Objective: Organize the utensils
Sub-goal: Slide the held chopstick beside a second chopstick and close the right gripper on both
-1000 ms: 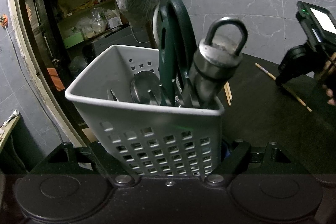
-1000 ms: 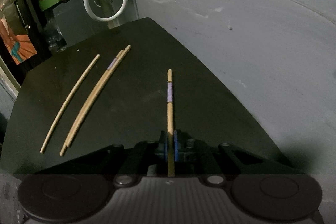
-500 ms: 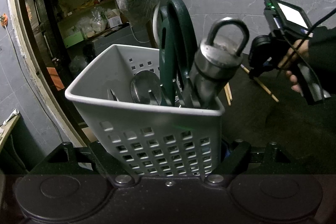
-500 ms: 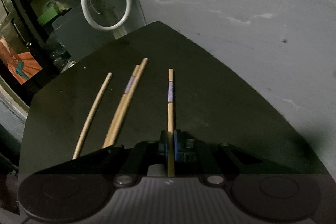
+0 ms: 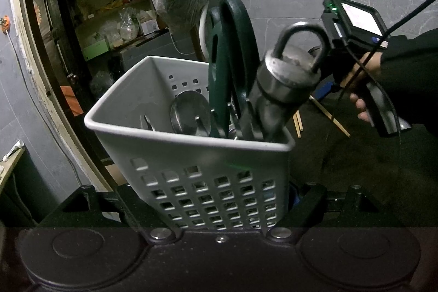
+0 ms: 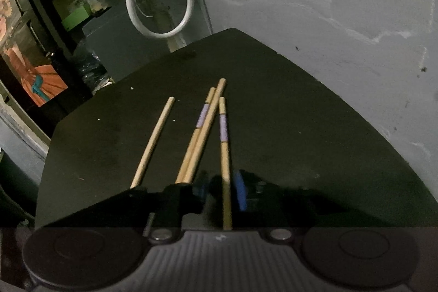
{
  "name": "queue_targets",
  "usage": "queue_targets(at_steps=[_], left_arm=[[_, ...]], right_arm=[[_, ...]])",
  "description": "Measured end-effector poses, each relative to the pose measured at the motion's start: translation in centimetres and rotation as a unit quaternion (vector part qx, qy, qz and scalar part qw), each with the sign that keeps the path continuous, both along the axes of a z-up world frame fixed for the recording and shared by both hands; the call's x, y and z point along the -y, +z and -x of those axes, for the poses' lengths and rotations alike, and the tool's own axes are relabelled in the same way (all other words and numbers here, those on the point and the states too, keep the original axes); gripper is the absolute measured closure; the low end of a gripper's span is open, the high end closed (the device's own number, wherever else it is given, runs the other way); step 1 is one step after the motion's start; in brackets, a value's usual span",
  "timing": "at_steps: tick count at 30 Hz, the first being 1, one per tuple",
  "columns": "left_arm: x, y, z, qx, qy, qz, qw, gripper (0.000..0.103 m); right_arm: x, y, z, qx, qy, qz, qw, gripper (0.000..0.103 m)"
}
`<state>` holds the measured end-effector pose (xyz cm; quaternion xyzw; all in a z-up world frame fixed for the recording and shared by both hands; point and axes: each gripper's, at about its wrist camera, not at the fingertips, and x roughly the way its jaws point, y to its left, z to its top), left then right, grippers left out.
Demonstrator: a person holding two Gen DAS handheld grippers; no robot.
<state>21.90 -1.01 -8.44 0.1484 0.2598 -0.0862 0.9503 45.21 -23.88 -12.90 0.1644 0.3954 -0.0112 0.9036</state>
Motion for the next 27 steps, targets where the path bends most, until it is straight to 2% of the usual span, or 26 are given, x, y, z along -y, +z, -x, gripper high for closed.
queue_targets(at_steps=[7,14,18,27], left_arm=[[0.0,0.0,0.0,0.0,0.0,0.0,1.0,0.019],[-0.1,0.1,0.0,0.0,0.0,-0.001,1.0,0.019],[0.1,0.1,-0.2,-0.001,0.001,-0.001,1.0,0.019],[0.0,-0.1,-0.3,-0.001,0.002,-0.001,1.0,0.019]], right_arm=[[-2.0,0.2,-0.4,0.003,0.015,0.062,0.998,0.069],[-2.4,0.3,-0.2,0.012,0.026,0.064,0.997,0.067],[-2.4,0.5,0.1,0.029,0.027,0.058,0.998,0.057],[-2.9,0.1,0.7,0.026,0.034,0.087,0.995,0.058]])
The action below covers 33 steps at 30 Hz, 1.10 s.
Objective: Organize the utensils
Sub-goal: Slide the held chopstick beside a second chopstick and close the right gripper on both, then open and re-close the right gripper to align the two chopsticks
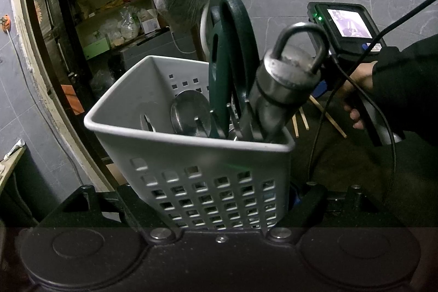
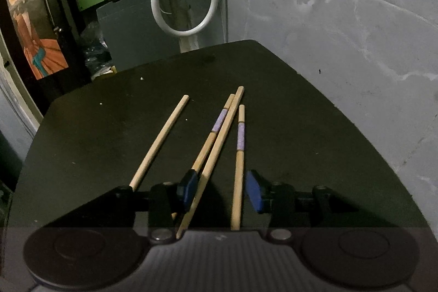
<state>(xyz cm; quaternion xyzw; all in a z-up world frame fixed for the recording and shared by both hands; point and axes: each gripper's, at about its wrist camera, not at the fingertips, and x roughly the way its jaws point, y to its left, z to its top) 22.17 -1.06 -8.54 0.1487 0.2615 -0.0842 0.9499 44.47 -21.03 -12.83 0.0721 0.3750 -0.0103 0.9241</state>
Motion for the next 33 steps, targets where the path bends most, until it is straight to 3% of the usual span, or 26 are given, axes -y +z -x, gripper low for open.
queue_targets(at_steps=[7,9,11,28,33], left_arm=[[0.0,0.0,0.0,0.0,0.0,0.0,1.0,0.019],[0.0,0.0,0.0,0.0,0.0,0.0,1.0,0.019],[0.0,0.0,0.0,0.001,0.0,0.0,1.0,0.019],[-0.1,0.0,0.2,0.004,-0.008,0.0,1.0,0.019],[-0.3,0.0,0.2,0.003,-0.012,-0.001,0.9999,0.019]], right_arm=[[-0.9,0.0,-0.1,-0.008,0.021,0.039,0.999,0.06],[-0.9,0.2,0.2,-0.011,0.024,0.046,0.999,0.083],[-0.8,0.4,0.6,-0.017,0.026,0.05,0.998,0.088],[3.4,1.7,12.4,-0.06,0.088,0.021,0.994,0.089],[3.9,1.6,15.3,-0.048,0.106,0.016,0.993,0.087]])
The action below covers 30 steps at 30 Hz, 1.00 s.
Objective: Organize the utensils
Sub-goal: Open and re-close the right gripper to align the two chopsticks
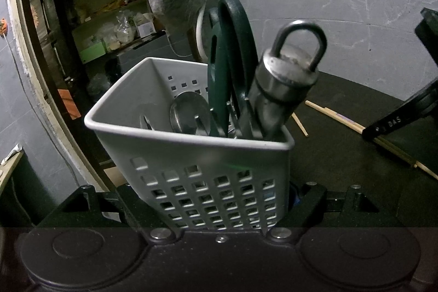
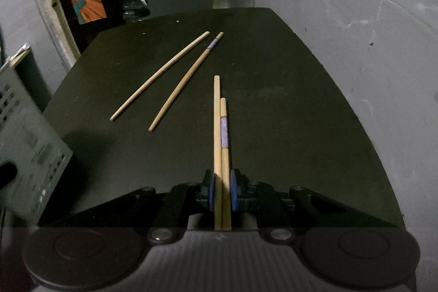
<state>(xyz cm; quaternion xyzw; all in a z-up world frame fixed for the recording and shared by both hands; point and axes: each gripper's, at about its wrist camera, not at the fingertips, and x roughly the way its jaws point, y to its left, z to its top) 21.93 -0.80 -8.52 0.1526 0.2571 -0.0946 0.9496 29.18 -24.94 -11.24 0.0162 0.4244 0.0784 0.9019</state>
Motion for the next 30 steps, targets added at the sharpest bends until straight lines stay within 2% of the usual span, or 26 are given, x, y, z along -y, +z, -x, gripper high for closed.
queue_targets(at_steps=[2,4,12,19,23,26,30], left_arm=[[0.1,0.0,-0.1,-0.001,-0.001,0.0,1.0,0.019],[0.1,0.1,-0.1,-0.002,-0.001,-0.001,1.0,0.019],[0.1,0.2,-0.2,-0.002,-0.002,-0.001,1.0,0.019],[0.1,0.2,-0.2,-0.002,-0.002,-0.001,1.0,0.019],[0.1,0.2,-0.2,-0.001,-0.002,-0.001,1.0,0.019],[0.1,0.2,-0.2,-0.002,-0.001,-0.001,1.0,0.019],[0.1,0.2,-0.2,-0.002,-0.001,-0.001,1.0,0.019]], right_arm=[[0.5,0.2,0.3,0.001,0.0,-0.025,1.0,0.08],[1.3,0.6,0.9,0.012,-0.003,-0.038,0.999,0.079],[3.1,0.7,1.0,-0.002,-0.021,-0.033,0.999,0.079],[2.5,0.3,1.0,-0.014,-0.01,-0.028,0.999,0.08],[2.2,0.2,0.7,-0.016,-0.006,-0.015,1.0,0.081],[1.9,0.2,0.3,-0.014,0.0,-0.004,1.0,0.096],[1.6,0.2,-0.7,-0.011,0.002,-0.008,1.0,0.097]])
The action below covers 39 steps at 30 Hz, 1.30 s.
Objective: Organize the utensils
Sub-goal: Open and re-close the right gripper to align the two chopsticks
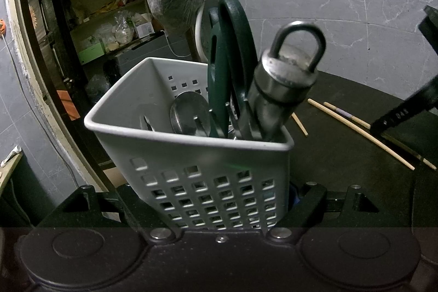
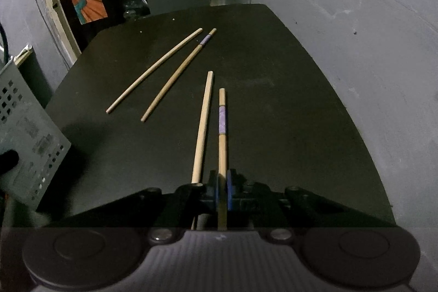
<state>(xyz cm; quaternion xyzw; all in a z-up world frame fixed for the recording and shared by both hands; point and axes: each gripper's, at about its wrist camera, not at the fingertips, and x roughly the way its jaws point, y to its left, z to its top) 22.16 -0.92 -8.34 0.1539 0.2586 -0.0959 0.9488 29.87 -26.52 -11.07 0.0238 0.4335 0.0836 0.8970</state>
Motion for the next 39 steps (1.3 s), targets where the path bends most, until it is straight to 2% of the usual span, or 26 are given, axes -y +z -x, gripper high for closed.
queue_targets(at_steps=[4,7,14,17,19,21,23,27,30,34,37,38,39], left_arm=[[0.0,0.0,0.0,0.0,0.0,0.0,1.0,0.019],[0.0,0.0,0.0,0.0,0.0,0.0,1.0,0.019],[0.0,0.0,0.0,0.001,0.0,0.0,1.0,0.019],[0.0,0.0,0.0,0.0,0.0,0.0,1.0,0.019],[0.0,0.0,0.0,0.0,0.0,-0.001,1.0,0.019],[0.0,0.0,0.0,0.0,0.0,0.0,1.0,0.019],[0.0,0.0,0.0,0.001,0.0,-0.001,1.0,0.019],[0.0,0.0,0.0,0.0,0.0,-0.001,1.0,0.019],[0.0,0.0,0.0,0.0,0.0,-0.001,1.0,0.019],[0.0,0.0,0.0,0.001,0.0,-0.001,1.0,0.019],[0.0,0.0,0.0,0.001,0.0,0.0,1.0,0.019],[0.0,0.0,0.0,0.001,0.0,0.0,1.0,0.019],[0.0,0.0,0.0,0.001,0.0,0.0,1.0,0.019]], right_arm=[[-0.3,0.2,-1.5,0.007,0.002,-0.008,1.0,0.097],[-0.4,-0.1,-2.6,-0.004,0.003,-0.024,1.0,0.097],[-0.5,0.0,-2.8,-0.01,0.008,-0.036,0.999,0.095],[-0.3,0.0,-2.6,-0.015,0.003,-0.048,0.999,0.09],[0.0,0.1,-2.7,-0.02,-0.004,-0.066,0.998,0.083],[0.2,0.3,-2.8,-0.02,-0.01,-0.085,0.996,0.058],[0.0,0.4,-3.0,-0.02,-0.01,-0.094,0.995,0.047],[-1.1,0.2,-3.8,-0.029,-0.003,-0.089,0.996,0.036],[-2.6,0.1,-4.2,-0.027,0.001,-0.057,0.998,0.036],[-4.1,0.2,-4.4,-0.024,0.006,-0.01,1.0,0.042],[-4.6,0.3,-4.5,-0.021,0.007,0.02,1.0,0.068],[-4.7,0.3,-4.4,-0.02,0.009,0.025,0.999,0.085],[-4.7,0.3,-4.4,-0.02,0.011,0.026,0.999,0.088]])
